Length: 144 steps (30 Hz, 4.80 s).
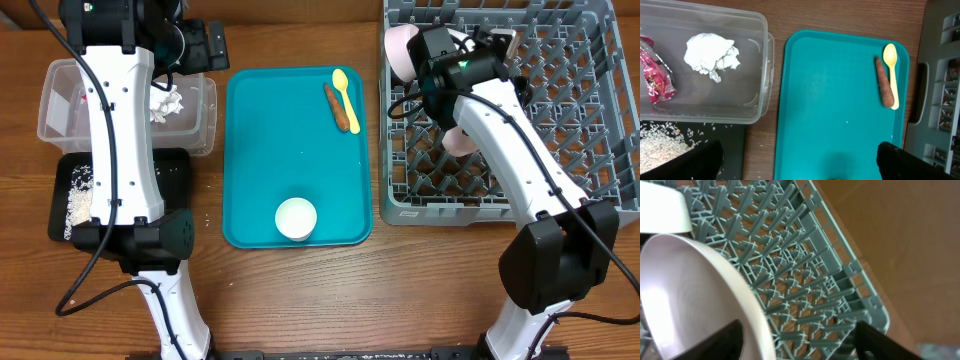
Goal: Sort waste into correct bins and load items into the dishwasher
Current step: 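Lower the pink plate upright into the rack slots, then reach the right gripper to the yellow spoon on the teal tray, then grasp the yellow spoon with the right gripper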
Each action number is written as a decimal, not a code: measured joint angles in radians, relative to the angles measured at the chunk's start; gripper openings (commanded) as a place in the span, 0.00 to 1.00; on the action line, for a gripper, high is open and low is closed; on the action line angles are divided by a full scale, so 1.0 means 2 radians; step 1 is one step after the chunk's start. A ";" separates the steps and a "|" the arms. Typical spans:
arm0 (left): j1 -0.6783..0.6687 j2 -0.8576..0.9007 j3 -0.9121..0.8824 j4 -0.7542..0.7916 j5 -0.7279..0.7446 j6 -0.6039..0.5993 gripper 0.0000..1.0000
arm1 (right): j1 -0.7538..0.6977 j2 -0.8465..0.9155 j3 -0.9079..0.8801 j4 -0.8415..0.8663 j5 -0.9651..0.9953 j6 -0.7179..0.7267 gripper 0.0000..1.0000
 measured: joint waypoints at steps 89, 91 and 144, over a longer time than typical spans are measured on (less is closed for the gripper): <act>-0.001 0.000 0.000 0.004 0.061 -0.006 1.00 | 0.069 0.177 -0.042 0.477 -0.435 -0.132 0.52; -0.001 0.000 0.000 0.004 0.060 -0.006 1.00 | 0.064 0.181 -0.039 0.482 -0.437 -0.133 0.50; -0.001 0.000 0.000 0.001 0.061 -0.006 1.00 | 0.107 0.202 0.034 0.213 -0.528 -0.053 0.10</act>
